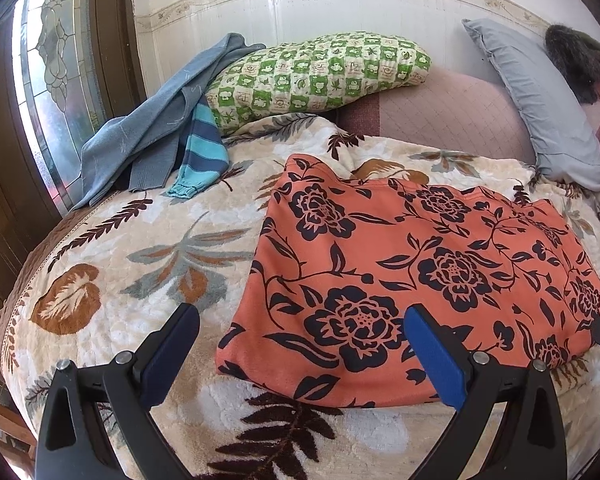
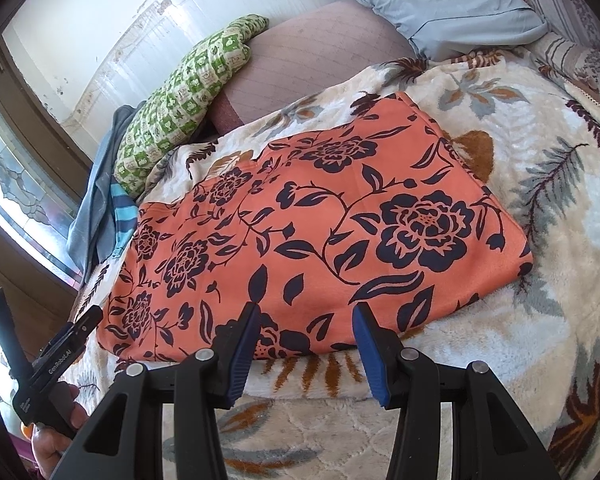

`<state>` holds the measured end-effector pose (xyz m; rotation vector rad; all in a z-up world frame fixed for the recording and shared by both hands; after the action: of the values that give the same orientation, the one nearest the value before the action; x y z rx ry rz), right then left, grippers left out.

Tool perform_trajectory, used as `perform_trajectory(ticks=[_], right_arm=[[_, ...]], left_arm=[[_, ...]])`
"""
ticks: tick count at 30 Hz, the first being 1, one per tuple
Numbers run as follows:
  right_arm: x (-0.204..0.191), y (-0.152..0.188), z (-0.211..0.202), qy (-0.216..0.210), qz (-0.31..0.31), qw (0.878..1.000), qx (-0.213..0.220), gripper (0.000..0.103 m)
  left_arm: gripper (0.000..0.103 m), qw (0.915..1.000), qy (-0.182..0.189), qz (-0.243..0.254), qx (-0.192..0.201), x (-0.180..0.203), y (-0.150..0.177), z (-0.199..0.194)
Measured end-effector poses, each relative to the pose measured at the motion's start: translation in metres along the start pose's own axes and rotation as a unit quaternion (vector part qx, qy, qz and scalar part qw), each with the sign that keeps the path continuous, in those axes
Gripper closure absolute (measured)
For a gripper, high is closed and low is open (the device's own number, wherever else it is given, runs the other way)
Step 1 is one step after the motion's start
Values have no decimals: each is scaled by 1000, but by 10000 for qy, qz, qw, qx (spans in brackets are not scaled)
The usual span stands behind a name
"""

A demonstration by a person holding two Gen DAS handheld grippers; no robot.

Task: Fold small clothes

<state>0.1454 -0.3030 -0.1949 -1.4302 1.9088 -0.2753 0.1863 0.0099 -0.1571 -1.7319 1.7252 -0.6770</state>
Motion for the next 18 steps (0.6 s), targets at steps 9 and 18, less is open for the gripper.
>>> perform_trajectory(ticks=[9,18], right_arm=[[4,-7,12,136,17,9999,-36,52],[17,-26,24,240,295,9993,43,52]], left_arm=[[1,9998,52,181,-101,12,1,8],[1,9992,78,316,-248,22,3,19]])
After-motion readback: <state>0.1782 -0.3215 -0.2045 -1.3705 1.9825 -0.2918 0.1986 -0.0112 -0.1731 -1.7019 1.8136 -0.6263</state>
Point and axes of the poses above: each gripper's, at about its wrist camera, not at the fingertips, and z roughly the way its jaws point, x to its right, y to its underside, the point moved 2 cm from there along z, roughly the way its jaws point, and after that the axes turned 3 degrees about -x, right-handed, at the moved point
